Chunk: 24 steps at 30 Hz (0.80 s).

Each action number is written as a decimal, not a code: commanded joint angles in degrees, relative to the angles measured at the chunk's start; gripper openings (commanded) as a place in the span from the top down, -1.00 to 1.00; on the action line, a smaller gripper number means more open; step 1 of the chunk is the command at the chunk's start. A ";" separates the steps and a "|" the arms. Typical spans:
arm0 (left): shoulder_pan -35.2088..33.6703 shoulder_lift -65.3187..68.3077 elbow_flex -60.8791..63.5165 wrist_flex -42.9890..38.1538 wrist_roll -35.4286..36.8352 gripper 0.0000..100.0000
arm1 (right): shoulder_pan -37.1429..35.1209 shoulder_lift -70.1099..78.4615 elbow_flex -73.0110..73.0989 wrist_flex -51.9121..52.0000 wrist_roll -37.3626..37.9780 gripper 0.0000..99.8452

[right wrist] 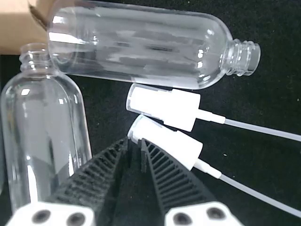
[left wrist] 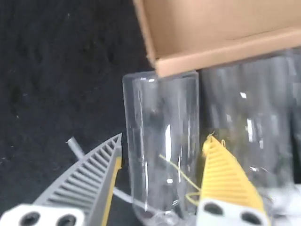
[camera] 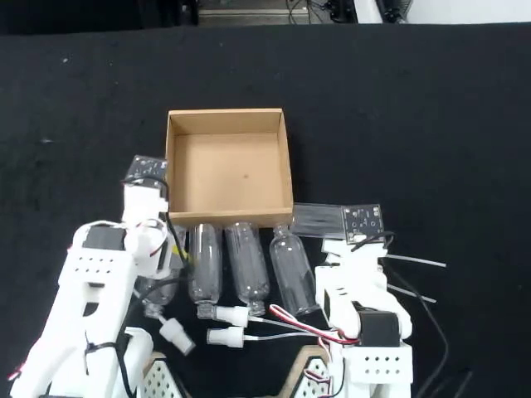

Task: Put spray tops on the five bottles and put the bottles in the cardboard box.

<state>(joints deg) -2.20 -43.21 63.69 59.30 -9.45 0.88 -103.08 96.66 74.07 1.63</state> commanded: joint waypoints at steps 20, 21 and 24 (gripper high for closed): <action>-30.73 -0.44 2.95 -6.86 1.05 0.52 | -0.53 -5.41 -0.22 0.79 0.18 0.98; -34.15 -0.53 2.51 -7.47 2.02 0.52 | -0.53 -5.41 -0.22 0.79 0.18 0.98; -42.95 -0.35 0.84 -10.11 6.24 0.51 | -0.53 -5.41 -0.22 0.79 0.26 0.98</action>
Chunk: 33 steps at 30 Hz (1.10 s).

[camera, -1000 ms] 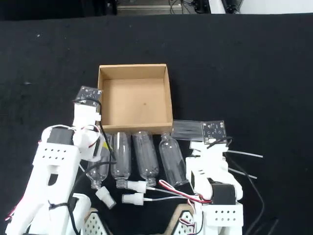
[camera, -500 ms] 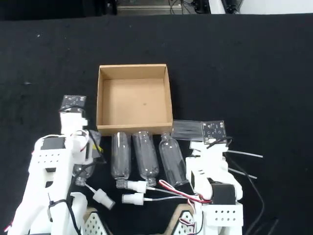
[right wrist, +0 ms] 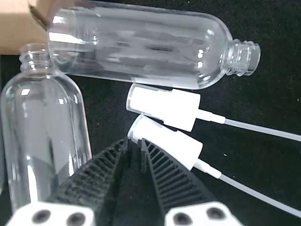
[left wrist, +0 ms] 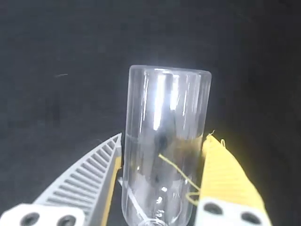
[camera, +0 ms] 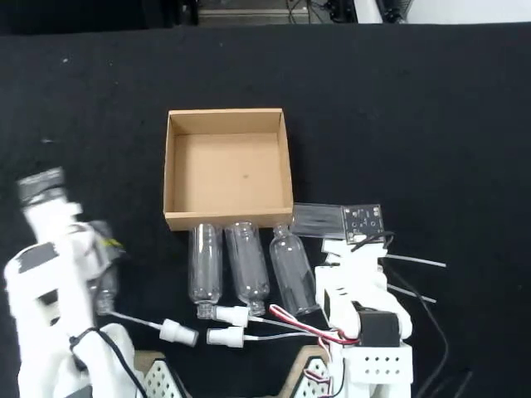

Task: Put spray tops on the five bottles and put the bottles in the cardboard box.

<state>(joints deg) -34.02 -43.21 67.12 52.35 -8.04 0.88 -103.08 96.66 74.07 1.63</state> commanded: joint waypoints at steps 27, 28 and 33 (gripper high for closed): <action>-22.37 0.09 -21.05 2.29 -72.09 0.50 | -0.53 -5.41 -0.22 0.79 0.26 0.98; -23.25 0.09 -20.26 1.49 -75.25 0.50 | -0.53 -5.41 -0.22 0.79 0.26 0.98; -27.74 -0.53 -10.86 -5.71 -90.20 0.30 | -0.53 -5.41 -0.22 0.79 0.26 0.98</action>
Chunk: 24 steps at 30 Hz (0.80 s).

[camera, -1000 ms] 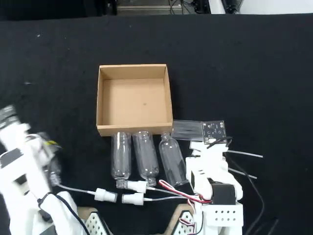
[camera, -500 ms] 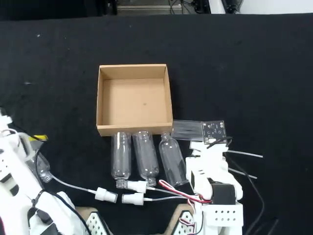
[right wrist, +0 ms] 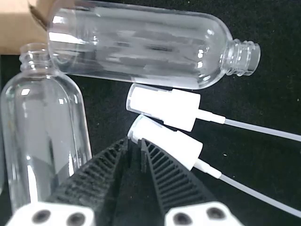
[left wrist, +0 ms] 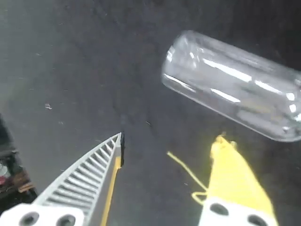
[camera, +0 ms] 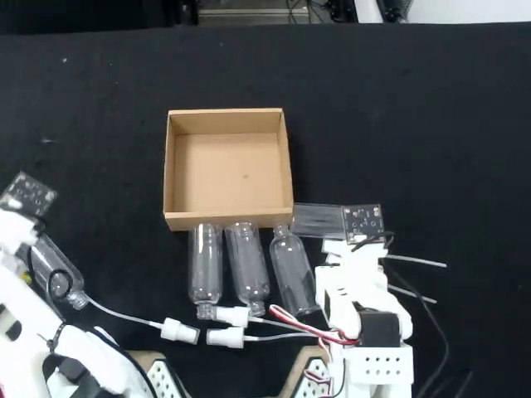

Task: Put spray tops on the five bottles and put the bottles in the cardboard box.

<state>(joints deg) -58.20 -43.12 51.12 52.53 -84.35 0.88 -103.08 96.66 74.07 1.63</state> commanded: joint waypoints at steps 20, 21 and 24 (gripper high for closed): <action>7.78 -0.79 15.87 -21.71 3.08 0.09 | -0.53 -5.41 -0.22 0.79 0.26 0.98; 8.92 -1.23 14.73 -18.90 3.78 0.09 | -0.53 -5.41 -0.22 0.79 0.26 0.98; 12.53 -3.60 11.21 -11.69 6.51 0.09 | -0.53 -5.41 -0.22 0.79 0.26 0.98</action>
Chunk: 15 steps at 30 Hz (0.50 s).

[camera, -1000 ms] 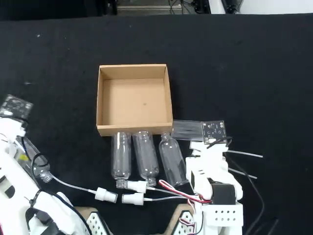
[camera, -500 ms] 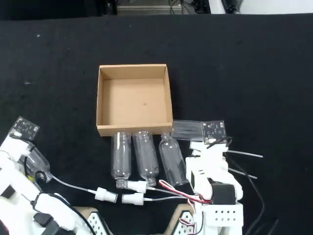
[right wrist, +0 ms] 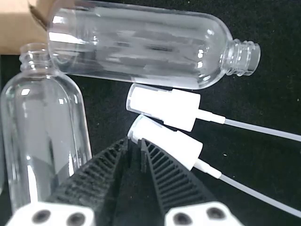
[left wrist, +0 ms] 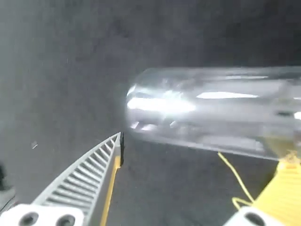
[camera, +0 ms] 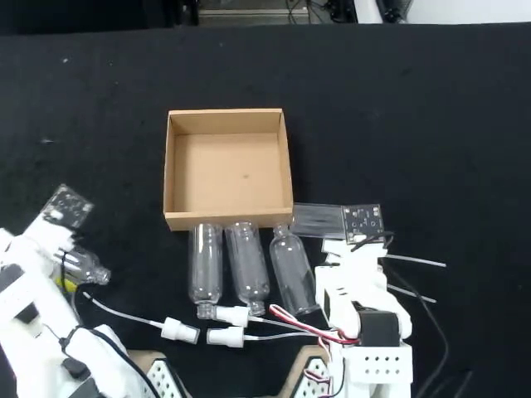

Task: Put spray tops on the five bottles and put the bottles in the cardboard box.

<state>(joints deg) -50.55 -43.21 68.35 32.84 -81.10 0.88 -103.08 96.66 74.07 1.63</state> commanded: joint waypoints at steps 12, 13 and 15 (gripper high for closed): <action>10.51 -4.40 -8.92 12.75 1.32 0.09 | -0.53 -5.41 -0.22 0.79 0.26 0.98; 9.54 -4.57 -10.51 14.77 0.44 0.09 | -0.53 -5.41 -0.22 0.79 0.26 0.98; 8.31 -3.96 -16.04 21.45 -0.97 0.09 | -0.53 -5.41 -0.22 0.79 0.26 0.98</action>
<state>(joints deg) -40.18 -46.64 62.29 45.93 -79.43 0.88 -103.08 96.66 74.07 1.63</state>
